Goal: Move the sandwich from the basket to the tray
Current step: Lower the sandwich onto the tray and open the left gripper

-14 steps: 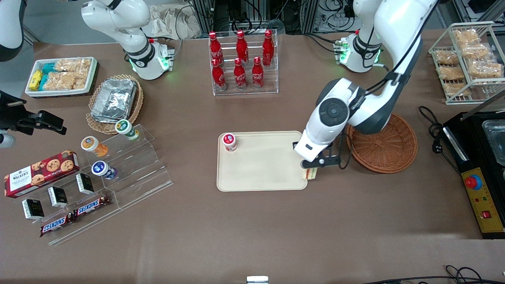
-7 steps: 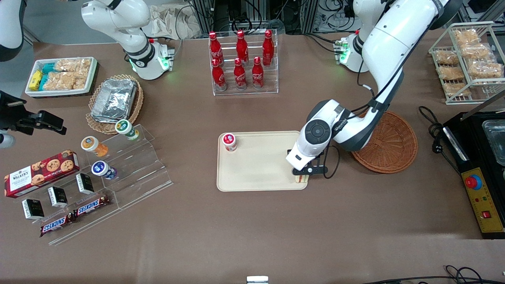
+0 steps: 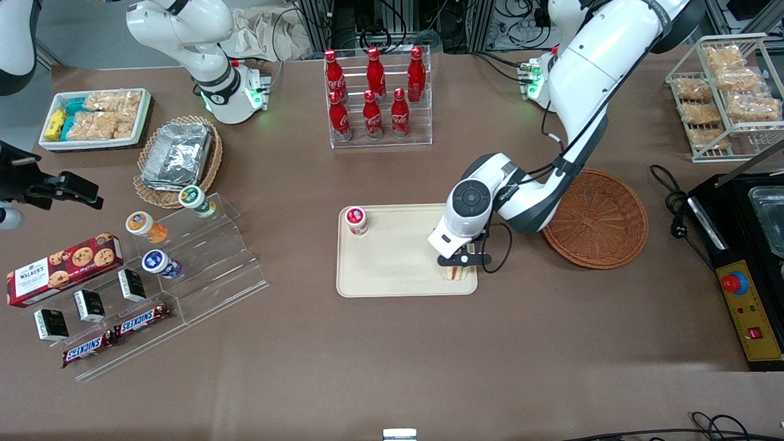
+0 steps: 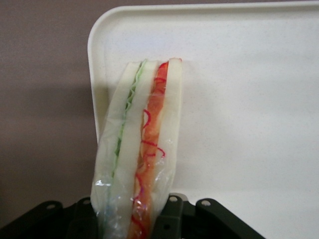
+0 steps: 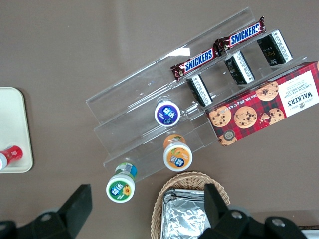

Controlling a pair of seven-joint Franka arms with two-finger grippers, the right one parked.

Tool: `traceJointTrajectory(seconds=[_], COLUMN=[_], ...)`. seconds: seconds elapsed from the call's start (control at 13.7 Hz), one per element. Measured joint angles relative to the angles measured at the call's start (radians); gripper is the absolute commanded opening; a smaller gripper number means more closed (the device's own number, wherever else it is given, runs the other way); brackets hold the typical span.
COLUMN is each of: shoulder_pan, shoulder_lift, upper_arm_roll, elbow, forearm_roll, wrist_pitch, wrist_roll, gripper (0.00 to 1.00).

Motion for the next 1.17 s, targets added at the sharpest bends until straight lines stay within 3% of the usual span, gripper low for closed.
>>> traceJointTrajectory(seconds=[0.07, 0.73, 1.17], shoulder_pan=[0.000, 0.000, 0.025], shoulder_lift=[0.005, -0.007, -0.105], upper_arm_roll=[0.001, 0.000, 0.008], elbow=[0.001, 0.088, 0.221], forearm_roll=[0.013, 0.037, 0.040], wrist_pitch=[0.000, -0.017, -0.228], wrist_roll=[-0.012, -0.044, -0.035], gripper=[1.00, 1.00, 1.00])
